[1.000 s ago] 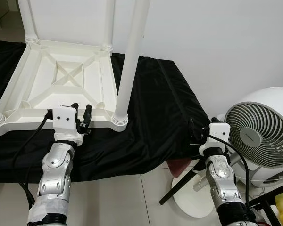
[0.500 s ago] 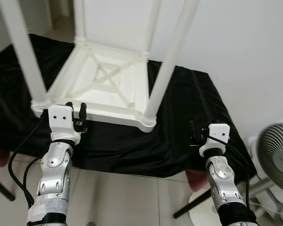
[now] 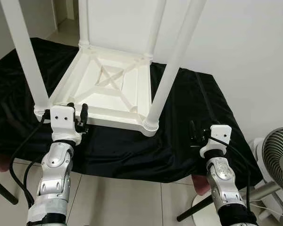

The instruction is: Building children table

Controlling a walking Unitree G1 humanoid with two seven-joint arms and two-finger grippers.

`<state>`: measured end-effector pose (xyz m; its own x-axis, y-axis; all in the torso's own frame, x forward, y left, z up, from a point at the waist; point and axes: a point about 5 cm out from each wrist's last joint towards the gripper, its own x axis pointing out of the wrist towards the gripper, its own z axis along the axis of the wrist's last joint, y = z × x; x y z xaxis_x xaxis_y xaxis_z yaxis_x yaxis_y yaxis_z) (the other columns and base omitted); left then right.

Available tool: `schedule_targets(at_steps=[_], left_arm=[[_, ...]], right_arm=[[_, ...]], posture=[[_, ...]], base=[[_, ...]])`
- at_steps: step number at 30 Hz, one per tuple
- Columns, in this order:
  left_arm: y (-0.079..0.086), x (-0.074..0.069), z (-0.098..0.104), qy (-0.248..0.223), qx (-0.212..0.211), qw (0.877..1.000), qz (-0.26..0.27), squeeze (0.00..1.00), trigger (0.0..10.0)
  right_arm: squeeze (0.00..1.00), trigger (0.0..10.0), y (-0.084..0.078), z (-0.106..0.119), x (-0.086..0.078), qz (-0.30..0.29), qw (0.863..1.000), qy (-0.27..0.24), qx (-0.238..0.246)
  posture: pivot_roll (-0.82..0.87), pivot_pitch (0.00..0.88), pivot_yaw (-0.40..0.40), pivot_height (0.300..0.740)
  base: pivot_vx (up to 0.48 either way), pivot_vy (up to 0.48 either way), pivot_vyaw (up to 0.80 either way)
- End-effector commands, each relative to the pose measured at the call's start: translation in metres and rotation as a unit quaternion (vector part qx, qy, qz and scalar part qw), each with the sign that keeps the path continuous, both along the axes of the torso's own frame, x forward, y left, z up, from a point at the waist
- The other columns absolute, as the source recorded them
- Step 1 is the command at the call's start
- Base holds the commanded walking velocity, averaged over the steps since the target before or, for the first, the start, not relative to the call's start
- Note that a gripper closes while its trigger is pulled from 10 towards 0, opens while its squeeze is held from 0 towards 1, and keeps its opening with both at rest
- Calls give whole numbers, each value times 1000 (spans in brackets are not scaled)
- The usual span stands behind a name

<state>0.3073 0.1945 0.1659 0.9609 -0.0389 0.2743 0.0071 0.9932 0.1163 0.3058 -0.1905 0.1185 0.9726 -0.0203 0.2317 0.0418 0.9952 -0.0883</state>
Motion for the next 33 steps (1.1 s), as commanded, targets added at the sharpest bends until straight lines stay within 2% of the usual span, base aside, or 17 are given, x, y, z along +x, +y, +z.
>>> schedule_targets(at_steps=[1,9,19,33], left_arm=[[-4,2,-2,8,-2,1000,-1,0,10000],[-3,2,-3,10,-2,1000,0,0,10000],[-2,0,-7,17,0,1000,0,0,10000],[-2,0,-9,23,2,1000,0,0,10000]], right_arm=[[0,10000,-3,-5,-2,-7,1000,7,4],[0,10000,-4,-6,-3,-6,1000,9,6],[0,10000,-3,-18,-13,-11,1000,24,11],[0,10000,-2,-20,-15,-11,1000,26,12]], posture=[[32,0,-154,740],[34,0,-158,740],[30,0,-154,740],[28,0,-154,740]], base=[[0,0,0],[0,0,0],[0,0,0],[0,298,0]])
